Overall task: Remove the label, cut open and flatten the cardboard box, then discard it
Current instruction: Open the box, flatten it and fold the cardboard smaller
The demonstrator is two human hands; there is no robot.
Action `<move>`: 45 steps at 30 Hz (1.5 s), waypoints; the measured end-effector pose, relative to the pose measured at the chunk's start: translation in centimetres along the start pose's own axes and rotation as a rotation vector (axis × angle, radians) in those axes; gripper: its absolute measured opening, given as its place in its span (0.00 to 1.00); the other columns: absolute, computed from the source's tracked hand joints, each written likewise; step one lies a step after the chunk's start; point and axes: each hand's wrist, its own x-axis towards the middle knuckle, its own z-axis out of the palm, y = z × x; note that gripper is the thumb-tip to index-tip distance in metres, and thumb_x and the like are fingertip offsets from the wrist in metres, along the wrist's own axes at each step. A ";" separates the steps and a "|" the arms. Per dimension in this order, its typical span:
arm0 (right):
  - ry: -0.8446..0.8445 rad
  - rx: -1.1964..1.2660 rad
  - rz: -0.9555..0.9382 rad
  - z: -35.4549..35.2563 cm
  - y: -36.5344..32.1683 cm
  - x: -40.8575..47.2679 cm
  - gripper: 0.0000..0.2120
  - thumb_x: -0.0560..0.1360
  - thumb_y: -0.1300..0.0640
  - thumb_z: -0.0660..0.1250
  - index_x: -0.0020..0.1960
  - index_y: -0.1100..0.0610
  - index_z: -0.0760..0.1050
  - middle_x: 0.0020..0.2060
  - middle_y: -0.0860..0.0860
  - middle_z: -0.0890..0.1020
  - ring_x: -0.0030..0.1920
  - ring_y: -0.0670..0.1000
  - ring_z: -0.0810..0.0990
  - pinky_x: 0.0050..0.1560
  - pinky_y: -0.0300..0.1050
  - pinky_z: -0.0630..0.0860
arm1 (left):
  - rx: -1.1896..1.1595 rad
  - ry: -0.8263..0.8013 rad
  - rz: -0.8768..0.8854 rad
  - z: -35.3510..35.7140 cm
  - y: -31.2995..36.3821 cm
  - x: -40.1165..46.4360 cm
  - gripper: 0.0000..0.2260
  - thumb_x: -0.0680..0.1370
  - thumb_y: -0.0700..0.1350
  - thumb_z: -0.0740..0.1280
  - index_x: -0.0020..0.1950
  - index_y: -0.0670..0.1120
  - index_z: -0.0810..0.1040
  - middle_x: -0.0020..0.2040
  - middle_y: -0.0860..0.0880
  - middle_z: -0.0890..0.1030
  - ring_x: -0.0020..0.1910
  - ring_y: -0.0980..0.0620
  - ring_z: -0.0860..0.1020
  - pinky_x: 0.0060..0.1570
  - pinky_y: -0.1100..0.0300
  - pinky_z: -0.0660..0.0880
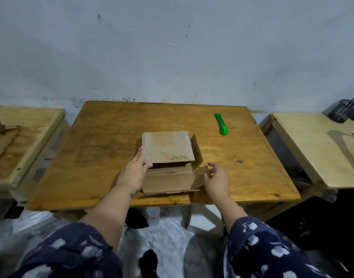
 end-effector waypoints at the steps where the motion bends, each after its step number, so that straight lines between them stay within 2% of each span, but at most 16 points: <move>1: 0.040 -0.055 -0.113 -0.1 0.0 -0.3 0.19 0.76 0.62 0.65 0.66 0.53 0.72 0.56 0.51 0.77 0.54 0.50 0.77 0.55 0.47 0.78 | 0.004 0.003 0.009 0.0 0.0 -0.3 0.28 0.82 0.49 0.58 0.79 0.52 0.48 0.79 0.53 0.55 0.73 0.48 0.64 0.68 0.55 0.64; 3: 0.061 -0.120 -0.378 -0.3 -0.6 -0.7 0.19 0.76 0.62 0.65 0.66 0.54 0.74 0.59 0.50 0.77 0.59 0.51 0.74 0.60 0.43 0.72 | 0.013 0.002 0.023 0.0 -0.2 -0.7 0.27 0.83 0.47 0.57 0.79 0.51 0.49 0.78 0.53 0.55 0.73 0.48 0.64 0.67 0.56 0.64; 5: 0.007 -0.240 -0.541 -0.1 -1.7 -0.5 0.18 0.77 0.61 0.65 0.66 0.54 0.74 0.60 0.51 0.77 0.61 0.51 0.73 0.61 0.43 0.70 | 0.018 -0.006 0.017 -0.1 -0.3 -0.9 0.27 0.83 0.46 0.57 0.79 0.52 0.49 0.78 0.53 0.55 0.72 0.47 0.65 0.67 0.54 0.65; 8: 0.029 -0.448 -0.574 0.3 -2.7 0.4 0.18 0.77 0.58 0.64 0.67 0.51 0.74 0.62 0.51 0.78 0.61 0.53 0.72 0.58 0.47 0.72 | 0.017 -0.008 0.012 -0.1 -0.3 -1.2 0.27 0.83 0.46 0.57 0.79 0.53 0.49 0.78 0.53 0.56 0.71 0.47 0.68 0.65 0.51 0.70; 11: 0.077 -0.606 -0.607 0.2 -2.9 1.5 0.14 0.78 0.53 0.62 0.63 0.47 0.77 0.54 0.49 0.83 0.52 0.53 0.73 0.48 0.48 0.67 | 0.034 -0.006 0.008 -0.1 -0.2 -1.2 0.27 0.83 0.45 0.57 0.79 0.53 0.49 0.78 0.54 0.57 0.70 0.48 0.69 0.63 0.49 0.72; 15: 0.178 -0.556 -0.627 -0.5 -4.1 2.4 0.12 0.78 0.52 0.62 0.59 0.49 0.80 0.46 0.48 0.85 0.46 0.53 0.74 0.43 0.49 0.65 | 0.039 -0.021 0.011 -0.4 -0.5 -1.0 0.26 0.83 0.46 0.57 0.78 0.54 0.50 0.77 0.53 0.60 0.66 0.49 0.73 0.59 0.49 0.75; 17: 0.204 -0.464 -0.604 -0.6 -5.5 2.9 0.12 0.79 0.53 0.63 0.59 0.51 0.80 0.46 0.50 0.85 0.47 0.54 0.76 0.44 0.49 0.69 | 0.013 -0.029 0.024 -0.5 -0.7 -0.9 0.26 0.82 0.46 0.57 0.78 0.55 0.51 0.76 0.53 0.63 0.64 0.51 0.75 0.58 0.48 0.75; 20: 0.175 -0.154 -0.459 -0.6 -8.1 4.5 0.12 0.79 0.54 0.62 0.60 0.53 0.79 0.50 0.54 0.84 0.50 0.56 0.80 0.47 0.49 0.77 | 0.025 -0.066 0.019 -0.7 -0.9 -0.3 0.27 0.82 0.47 0.57 0.78 0.57 0.49 0.76 0.55 0.62 0.67 0.49 0.73 0.60 0.47 0.75; 25: 0.113 0.119 -0.308 0.9 -10.4 8.1 0.14 0.77 0.61 0.63 0.63 0.54 0.72 0.53 0.54 0.82 0.51 0.56 0.81 0.51 0.52 0.78 | 0.066 -0.063 0.015 -0.5 -1.4 1.0 0.26 0.83 0.48 0.55 0.78 0.59 0.46 0.76 0.57 0.61 0.72 0.44 0.66 0.65 0.49 0.71; 28: 0.057 0.092 -0.253 2.7 -10.0 10.0 0.19 0.77 0.62 0.64 0.66 0.52 0.71 0.55 0.55 0.82 0.51 0.56 0.81 0.52 0.51 0.78 | 0.078 -0.030 0.037 -0.3 -1.4 0.5 0.25 0.83 0.50 0.53 0.78 0.59 0.45 0.76 0.57 0.61 0.76 0.44 0.58 0.66 0.51 0.69; 31: 0.033 0.095 -0.225 4.5 -10.0 11.7 0.26 0.77 0.64 0.63 0.72 0.47 0.66 0.54 0.57 0.82 0.48 0.56 0.81 0.47 0.47 0.76 | 0.066 0.018 0.086 0.0 -1.1 0.2 0.26 0.83 0.53 0.53 0.78 0.60 0.44 0.76 0.60 0.61 0.76 0.48 0.59 0.65 0.54 0.70; 33: 0.053 0.102 -0.243 5.2 -10.7 13.0 0.26 0.78 0.64 0.61 0.73 0.48 0.65 0.55 0.57 0.82 0.48 0.55 0.80 0.46 0.44 0.74 | 0.078 0.026 0.128 0.2 -0.7 0.2 0.26 0.83 0.53 0.52 0.77 0.59 0.43 0.76 0.62 0.59 0.75 0.52 0.59 0.69 0.57 0.66; 36: 0.096 0.100 -0.221 5.5 -12.2 15.3 0.21 0.79 0.63 0.59 0.71 0.53 0.69 0.59 0.56 0.80 0.56 0.56 0.80 0.51 0.44 0.74 | 0.099 0.056 0.182 0.5 -0.3 0.5 0.26 0.83 0.54 0.52 0.77 0.58 0.43 0.76 0.63 0.54 0.74 0.57 0.60 0.71 0.62 0.61; 39: 0.052 0.034 -0.150 5.8 -12.8 17.9 0.20 0.80 0.61 0.57 0.71 0.53 0.68 0.59 0.57 0.79 0.55 0.58 0.80 0.52 0.47 0.76 | 0.108 0.089 0.191 0.6 -0.3 0.9 0.26 0.82 0.55 0.51 0.76 0.59 0.41 0.76 0.64 0.51 0.71 0.59 0.65 0.63 0.64 0.70; 42: -0.071 -0.008 -0.131 6.3 -12.4 19.4 0.21 0.79 0.62 0.59 0.72 0.52 0.68 0.61 0.57 0.79 0.54 0.57 0.79 0.52 0.50 0.78 | 0.115 0.099 0.209 0.8 -0.4 1.1 0.27 0.82 0.55 0.52 0.74 0.60 0.39 0.73 0.66 0.49 0.67 0.62 0.69 0.57 0.68 0.71; 45: -0.113 -0.032 -0.130 6.6 -11.7 19.5 0.21 0.79 0.66 0.57 0.70 0.53 0.70 0.62 0.54 0.78 0.49 0.51 0.78 0.43 0.41 0.75 | 0.093 0.115 0.190 0.9 -0.3 1.3 0.27 0.81 0.55 0.54 0.75 0.60 0.41 0.74 0.65 0.51 0.66 0.61 0.70 0.58 0.66 0.72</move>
